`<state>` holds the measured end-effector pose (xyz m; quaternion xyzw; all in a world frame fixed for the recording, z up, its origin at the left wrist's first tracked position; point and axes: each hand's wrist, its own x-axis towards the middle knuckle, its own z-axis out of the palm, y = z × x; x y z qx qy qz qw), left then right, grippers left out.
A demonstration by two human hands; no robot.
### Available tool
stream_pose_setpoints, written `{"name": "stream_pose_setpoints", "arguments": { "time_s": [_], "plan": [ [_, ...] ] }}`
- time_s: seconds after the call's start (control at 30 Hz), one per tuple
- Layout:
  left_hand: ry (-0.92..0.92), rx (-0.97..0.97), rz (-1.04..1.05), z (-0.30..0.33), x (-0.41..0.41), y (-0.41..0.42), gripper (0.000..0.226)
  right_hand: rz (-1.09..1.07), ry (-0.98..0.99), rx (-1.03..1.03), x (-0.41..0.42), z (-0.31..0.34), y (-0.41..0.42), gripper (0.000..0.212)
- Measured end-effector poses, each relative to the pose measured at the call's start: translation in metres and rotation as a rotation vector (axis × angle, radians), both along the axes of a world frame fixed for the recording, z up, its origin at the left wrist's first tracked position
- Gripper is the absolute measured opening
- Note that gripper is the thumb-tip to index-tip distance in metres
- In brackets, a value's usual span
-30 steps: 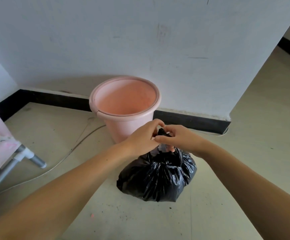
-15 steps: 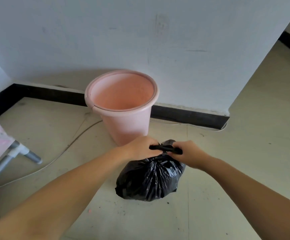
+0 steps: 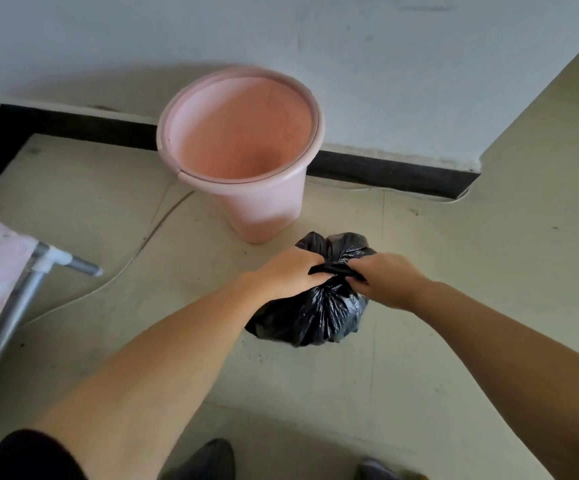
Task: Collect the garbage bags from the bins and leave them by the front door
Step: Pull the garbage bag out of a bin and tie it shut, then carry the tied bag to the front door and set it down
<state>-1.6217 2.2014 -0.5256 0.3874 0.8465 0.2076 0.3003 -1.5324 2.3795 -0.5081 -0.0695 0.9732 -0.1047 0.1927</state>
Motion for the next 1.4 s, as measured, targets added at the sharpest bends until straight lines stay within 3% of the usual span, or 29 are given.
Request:
{"name": "stream_pose_setpoints", "arguments": {
  "time_s": [0.37,0.57,0.77,1.1,1.4],
  "plan": [
    [-0.156,-0.013,0.001,0.256,0.019,0.005,0.026,-0.089,-0.036,0.006,0.027,0.257,0.001,0.015],
    [-0.130,-0.052,-0.037,0.411,0.022,0.006,0.034,-0.117,-0.003,-0.021,0.031,0.411,0.002,0.021],
    [-0.103,-0.028,-0.034,0.516,0.039,-0.017,0.024,-0.204,0.043,-0.048,0.051,0.501,-0.023,0.016],
    [-0.092,0.024,0.072,0.551,0.063,-0.100,0.020,-0.146,0.097,-0.117,0.047,0.539,-0.087,0.009],
    [-0.065,0.034,0.532,0.555,0.099,-0.133,0.032,0.217,0.017,-0.229,0.014,0.555,-0.110,0.027]
  ]
}}
